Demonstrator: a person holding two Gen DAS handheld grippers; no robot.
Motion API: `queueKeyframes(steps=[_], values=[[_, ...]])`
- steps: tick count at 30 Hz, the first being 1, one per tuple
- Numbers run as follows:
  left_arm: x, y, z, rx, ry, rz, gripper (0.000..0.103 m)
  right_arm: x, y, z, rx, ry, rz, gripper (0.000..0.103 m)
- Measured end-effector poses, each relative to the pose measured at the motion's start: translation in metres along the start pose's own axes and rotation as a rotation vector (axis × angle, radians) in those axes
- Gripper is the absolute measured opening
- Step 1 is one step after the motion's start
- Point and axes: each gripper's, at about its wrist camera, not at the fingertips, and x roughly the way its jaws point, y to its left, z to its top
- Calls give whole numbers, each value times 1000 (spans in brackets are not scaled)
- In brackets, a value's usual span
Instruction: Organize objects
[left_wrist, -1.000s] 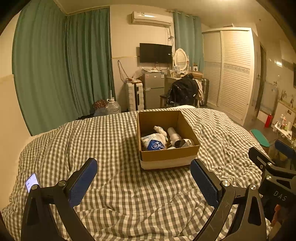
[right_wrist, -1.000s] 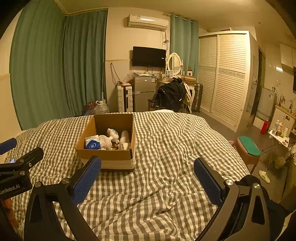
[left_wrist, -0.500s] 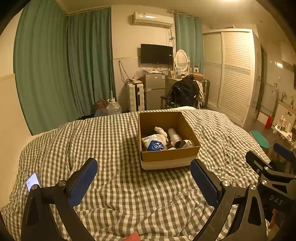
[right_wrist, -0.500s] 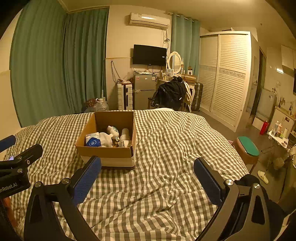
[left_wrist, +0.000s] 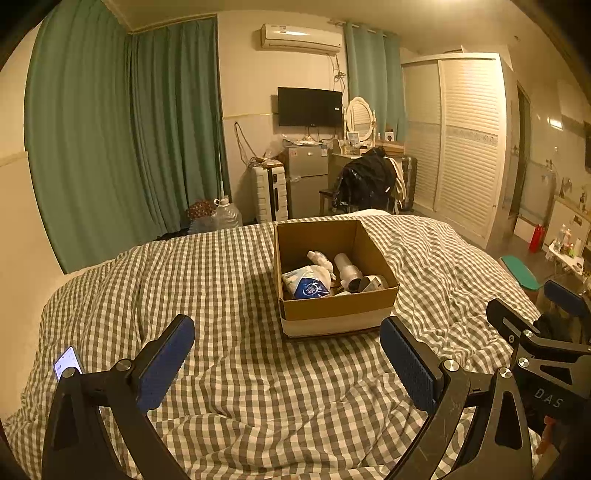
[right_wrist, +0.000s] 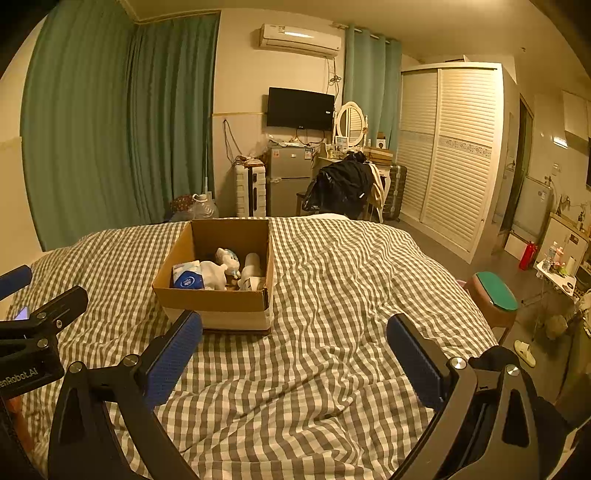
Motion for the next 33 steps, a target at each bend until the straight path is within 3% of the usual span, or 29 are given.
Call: queueKeyframes(steps=[33], values=[[-1, 1, 1, -2, 12, -12, 103, 3, 1, -2, -4, 14, 6, 101]])
